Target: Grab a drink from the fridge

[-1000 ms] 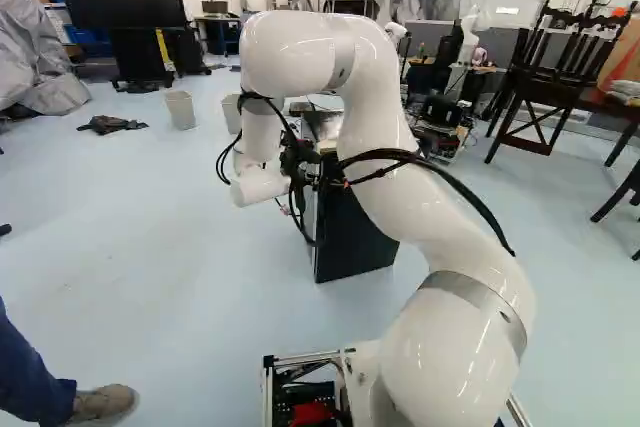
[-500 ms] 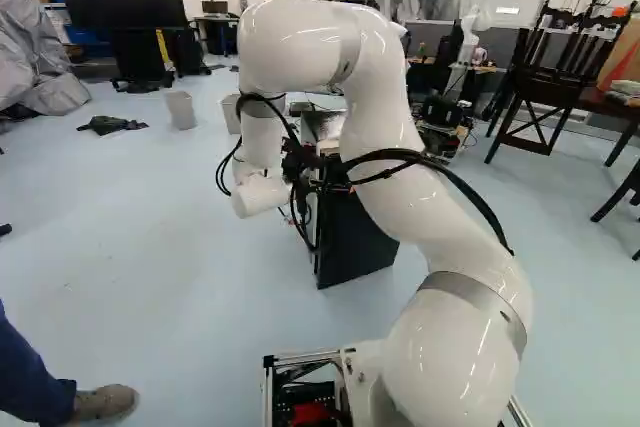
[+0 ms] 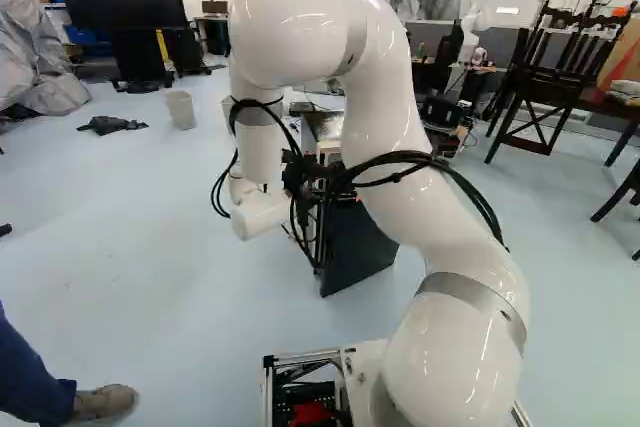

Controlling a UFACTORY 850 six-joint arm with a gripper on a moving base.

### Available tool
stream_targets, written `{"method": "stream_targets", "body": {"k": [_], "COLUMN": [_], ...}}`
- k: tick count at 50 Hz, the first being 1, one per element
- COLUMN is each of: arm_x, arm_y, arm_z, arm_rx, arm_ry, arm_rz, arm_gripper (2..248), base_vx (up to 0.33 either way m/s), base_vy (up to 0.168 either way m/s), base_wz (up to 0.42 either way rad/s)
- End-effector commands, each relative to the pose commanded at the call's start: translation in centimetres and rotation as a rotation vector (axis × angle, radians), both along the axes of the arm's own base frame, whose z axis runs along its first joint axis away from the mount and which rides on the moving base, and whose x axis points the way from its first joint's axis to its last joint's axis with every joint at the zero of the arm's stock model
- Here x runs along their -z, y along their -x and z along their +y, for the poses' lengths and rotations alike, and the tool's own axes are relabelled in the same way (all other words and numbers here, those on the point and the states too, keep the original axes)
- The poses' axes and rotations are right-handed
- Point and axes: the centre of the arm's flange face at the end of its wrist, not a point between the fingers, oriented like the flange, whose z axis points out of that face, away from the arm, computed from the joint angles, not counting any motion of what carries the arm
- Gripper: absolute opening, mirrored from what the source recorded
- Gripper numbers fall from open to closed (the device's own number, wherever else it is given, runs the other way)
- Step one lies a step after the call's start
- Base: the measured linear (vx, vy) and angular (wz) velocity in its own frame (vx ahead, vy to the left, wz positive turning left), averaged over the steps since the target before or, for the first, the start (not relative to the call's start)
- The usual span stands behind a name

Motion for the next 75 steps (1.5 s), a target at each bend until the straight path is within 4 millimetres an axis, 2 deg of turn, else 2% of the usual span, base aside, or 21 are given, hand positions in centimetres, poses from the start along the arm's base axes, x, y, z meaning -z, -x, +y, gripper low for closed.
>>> {"method": "stream_targets", "body": {"k": [8,18,38,48,75], "arm_x": [0.0,-0.1,-0.2,-0.2,-0.1], "arm_y": [0.2,-0.7,-2.2,-1.4,2.4], "arm_z": [0.7,1.0,-0.9,-2.0,-5.7], "arm_rx": [-0.016,-0.007,0.049,0.059,0.080], "arm_ry": [-0.001,-0.012,-0.008,0.013,0.087], "arm_rz": [-0.001,-0.014,-0.027,-0.016,0.039], "arm_gripper": [247,247,247,247,247], "base_vx": [0.000,0.000,0.000,0.000,0.000], "base_vy": [0.000,0.000,0.000,0.000,0.000], "base_wz": [0.000,0.000,0.000,0.000,0.000]}}
